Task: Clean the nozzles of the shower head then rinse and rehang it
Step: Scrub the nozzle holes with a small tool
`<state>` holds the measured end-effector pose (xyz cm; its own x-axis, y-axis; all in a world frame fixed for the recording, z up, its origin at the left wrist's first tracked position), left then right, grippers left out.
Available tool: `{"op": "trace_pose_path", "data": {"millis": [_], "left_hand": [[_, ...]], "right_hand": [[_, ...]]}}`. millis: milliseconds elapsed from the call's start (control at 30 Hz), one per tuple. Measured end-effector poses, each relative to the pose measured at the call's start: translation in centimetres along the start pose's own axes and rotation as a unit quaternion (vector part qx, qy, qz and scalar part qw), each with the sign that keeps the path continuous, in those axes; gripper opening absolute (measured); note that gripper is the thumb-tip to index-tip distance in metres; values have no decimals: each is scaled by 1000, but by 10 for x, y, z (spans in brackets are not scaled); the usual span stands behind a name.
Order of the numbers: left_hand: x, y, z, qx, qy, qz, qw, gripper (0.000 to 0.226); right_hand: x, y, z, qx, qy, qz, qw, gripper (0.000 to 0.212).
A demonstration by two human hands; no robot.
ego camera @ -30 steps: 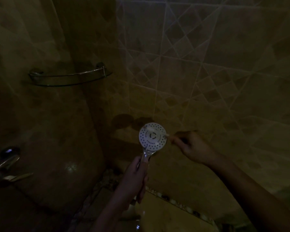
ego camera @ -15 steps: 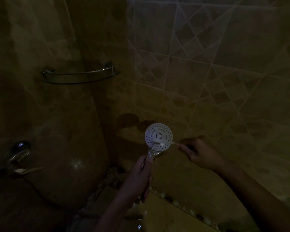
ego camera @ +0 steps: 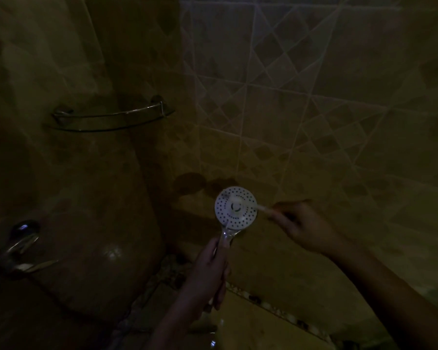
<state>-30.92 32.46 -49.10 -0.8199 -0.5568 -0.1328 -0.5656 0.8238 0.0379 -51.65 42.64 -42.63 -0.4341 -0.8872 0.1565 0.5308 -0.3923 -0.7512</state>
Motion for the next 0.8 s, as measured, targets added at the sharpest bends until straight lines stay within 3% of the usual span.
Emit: {"op": "trace_pose_path", "data": {"millis": [67,100,200,267,333,400,467,567,600,667,733,800], "left_hand": [[1,1,2,-3,1,5,1000,39],[1,1,3,-4,2,6,1000,39],[3,3,6,-1,-2,-1,1000,39],[1,5,8,-7,1,-3,1000,33],[0,6,8,-14,2,-1,1000,29],[-1,4,9,-23,-2,2,1000,30],[-1,4,8,-26,-7,5,1000,33],[-2,4,6,-31,-8,-10,999,36],[-2,4,5,-32,-8,-14,999,35],[-1,3,4,-32,-4,-13,999,34],[-1,2,2,-29,-2,-10,1000,35],[0,2,1,-24,-6,-10,1000,35]], "right_hand": [[-11,12,5,-38,-50,86,994,33],[-9,13,0,-71,-47,82,993,34],[4,-2,-13,-112,54,-63,990,33],[3,-6,-13,-85,36,-114,989,37],[-5,-2,-7,-27,3,-6,1000,40],[-14,8,-5,-77,-37,92,992,35],[-8,4,-14,-123,-4,43,992,35],[-2,-10,-20,-154,23,-148,977,35],[-4,-11,-19,-131,17,-136,982,34],[-11,-4,-9,-48,-7,2,999,30],[-18,8,-4,-70,-57,112,990,30],[-13,10,-12,-117,-50,70,989,32]]}}
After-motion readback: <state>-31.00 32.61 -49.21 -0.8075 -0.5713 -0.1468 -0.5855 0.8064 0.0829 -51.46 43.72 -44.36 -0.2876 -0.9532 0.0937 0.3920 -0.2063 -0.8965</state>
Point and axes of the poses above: each hand's wrist, its own x-axis towards the middle knuckle, its own y-axis out of the palm, z = x × y, the point moved 2 cm from there along x, towards the middle knuckle, and after that the axes turned 6 degrees about y, right-handed, at the moved point
